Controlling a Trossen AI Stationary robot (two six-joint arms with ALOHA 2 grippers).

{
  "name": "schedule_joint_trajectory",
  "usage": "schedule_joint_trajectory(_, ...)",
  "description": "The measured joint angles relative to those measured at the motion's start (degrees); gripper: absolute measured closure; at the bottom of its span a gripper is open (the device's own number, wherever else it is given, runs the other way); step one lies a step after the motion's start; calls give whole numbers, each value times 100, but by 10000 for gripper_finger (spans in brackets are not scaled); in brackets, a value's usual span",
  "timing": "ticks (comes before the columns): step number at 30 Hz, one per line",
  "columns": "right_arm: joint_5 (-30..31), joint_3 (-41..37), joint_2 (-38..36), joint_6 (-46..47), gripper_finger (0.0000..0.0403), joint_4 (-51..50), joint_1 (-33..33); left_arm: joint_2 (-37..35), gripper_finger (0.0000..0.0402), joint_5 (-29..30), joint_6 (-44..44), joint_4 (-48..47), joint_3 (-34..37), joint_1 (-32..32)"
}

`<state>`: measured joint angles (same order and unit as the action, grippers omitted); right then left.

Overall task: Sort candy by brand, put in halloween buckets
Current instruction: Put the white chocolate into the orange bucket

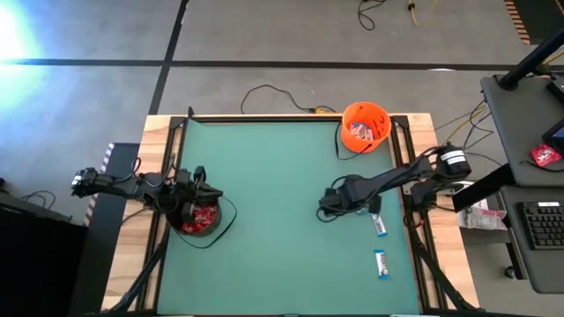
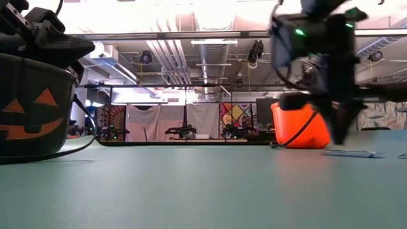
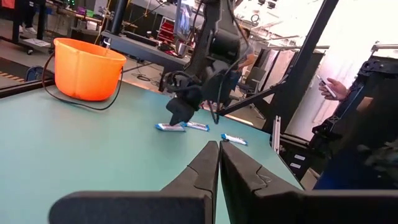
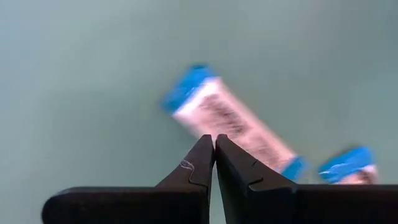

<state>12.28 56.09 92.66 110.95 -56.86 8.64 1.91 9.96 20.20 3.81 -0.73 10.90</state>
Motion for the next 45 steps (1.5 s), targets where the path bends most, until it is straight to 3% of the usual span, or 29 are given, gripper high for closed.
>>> schedule_joint_trajectory(4, 201, 921, 450, -345, 390, -315, -2, 0, 402, 0, 1, 2, 0, 0)
schedule_joint_trajectory(10, 710, 2419, 1055, -438, 390, -1982, 171, -2, 402, -2, 1, 2, 0, 0)
schedule_joint_trajectory(16, 879, 2939, 1192, -250, 390, -2943, 313, -1, 402, -1, 1, 0, 0, -2)
schedule_joint_trajectory(24, 873, 2377, 773, 191, 390, -3184, 348, 0, 402, -2, -1, 0, -2, 0)
schedule_joint_trajectory(34, 904, 689, -341, 666, 390, -3018, 372, 0, 402, 0, 1, 0, -2, -2)
schedule_joint_trajectory(45, 1133, -286, -1251, -314, 390, -1778, 374, 0, 402, -1, 1, 2, 0, -2)
